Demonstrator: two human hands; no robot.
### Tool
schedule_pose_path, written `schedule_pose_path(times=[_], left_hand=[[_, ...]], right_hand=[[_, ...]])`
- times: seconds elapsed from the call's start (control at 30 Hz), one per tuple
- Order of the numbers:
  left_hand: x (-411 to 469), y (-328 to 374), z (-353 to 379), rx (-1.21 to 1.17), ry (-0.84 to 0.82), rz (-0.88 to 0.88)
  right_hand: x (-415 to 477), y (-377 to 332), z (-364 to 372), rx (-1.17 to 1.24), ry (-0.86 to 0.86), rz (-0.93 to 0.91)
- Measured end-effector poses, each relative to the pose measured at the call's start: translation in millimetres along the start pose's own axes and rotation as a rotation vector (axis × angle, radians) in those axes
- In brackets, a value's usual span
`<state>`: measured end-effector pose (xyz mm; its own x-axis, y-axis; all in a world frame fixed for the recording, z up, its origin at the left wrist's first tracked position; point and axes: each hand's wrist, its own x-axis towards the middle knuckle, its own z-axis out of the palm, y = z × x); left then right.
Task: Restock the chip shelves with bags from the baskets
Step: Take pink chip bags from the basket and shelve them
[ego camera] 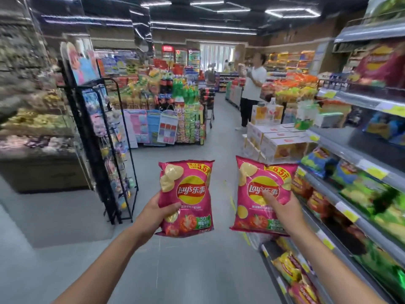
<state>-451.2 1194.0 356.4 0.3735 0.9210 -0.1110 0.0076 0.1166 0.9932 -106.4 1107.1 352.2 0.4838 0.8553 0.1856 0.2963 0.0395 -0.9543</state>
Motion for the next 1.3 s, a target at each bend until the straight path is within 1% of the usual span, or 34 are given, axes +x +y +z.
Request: schedule_pose_path(times=[0.13, 0.3, 0.43, 0.6, 0.8, 0.93, 1.13, 1.3], left_hand=[[50, 4, -2, -0.015, 0.059, 0.004], [111, 11, -5, -0.028, 0.085, 0.001], [168, 16, -4, -0.033, 0.070, -0.001], [254, 25, 4, -0.055, 0.009, 0.006], [378, 56, 6, -0.048, -0.133, 0.011], [455, 73, 22, -0.047, -0.272, 0.023], [538, 84, 99, -0.031, -0.509, 0.029], [573, 98, 185, -0.042, -0.698, 0.037]], right_hand=[[70, 10, 19, 0.030, -0.050, 0.002], [141, 23, 39, 0.020, -0.075, 0.020], [192, 26, 47, 0.025, -0.064, 0.025], [252, 29, 50, 0.028, -0.022, 0.037], [332, 20, 51, 0.006, 0.143, 0.042], [371, 19, 39, -0.030, 0.265, 0.047], [385, 19, -8, -0.106, 0.474, 0.078], [370, 17, -62, -0.159, 0.653, 0.096]])
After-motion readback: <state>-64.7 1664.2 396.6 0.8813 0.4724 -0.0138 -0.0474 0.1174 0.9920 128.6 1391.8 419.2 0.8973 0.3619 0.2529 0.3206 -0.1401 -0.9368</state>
